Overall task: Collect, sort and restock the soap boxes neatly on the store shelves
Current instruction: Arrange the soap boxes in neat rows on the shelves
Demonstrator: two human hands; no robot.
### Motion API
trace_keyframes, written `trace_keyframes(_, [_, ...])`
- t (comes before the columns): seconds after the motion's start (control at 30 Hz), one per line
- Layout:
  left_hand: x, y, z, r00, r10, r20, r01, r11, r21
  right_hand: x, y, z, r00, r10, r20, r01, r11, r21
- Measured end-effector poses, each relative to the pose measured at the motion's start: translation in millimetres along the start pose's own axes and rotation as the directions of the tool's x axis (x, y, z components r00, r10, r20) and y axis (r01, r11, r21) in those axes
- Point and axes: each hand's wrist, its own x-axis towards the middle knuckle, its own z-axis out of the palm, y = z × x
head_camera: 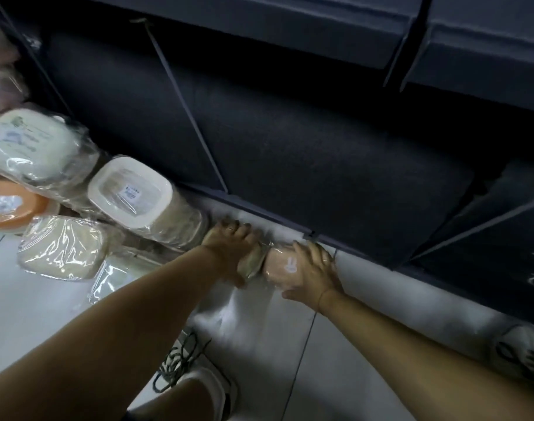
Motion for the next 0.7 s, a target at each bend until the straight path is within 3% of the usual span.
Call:
trace_keyframes(0.13, [11.6, -2.2, 6.4, 0.999, -0.033, 0.026, 0.032, 0.999, 0.032, 16.9, 4.8, 10.6, 0.997, -0.031, 0.065, 0.037, 0.994, -0.099])
trace_keyframes(0.3, [10.6, -5.0, 4.8, 1.000, 0.020, -0.021, -0.019, 0.999, 0.044, 20.8, 9.5, 12.8, 0.997, -0.077, 0.007, 0.077, 0.976, -0.203])
trace_keyframes(0.5, [-15.2, 5.1, -21.4, 0.989, 0.090, -0.116, -0.110, 0.977, -0.183, -11.1, 24.7, -25.2, 0.993, 0.032, 0.111, -0.032, 0.999, -0.002])
trace_keyframes(0.7, [-73.5, 35.2, -83.8, 0.946, 0.198, -0.258, -0.240, 0.960, -0.144, -90.1, 40.4, -100.1, 0.971, -0.048, 0.233, 0.038, 0.998, 0.047])
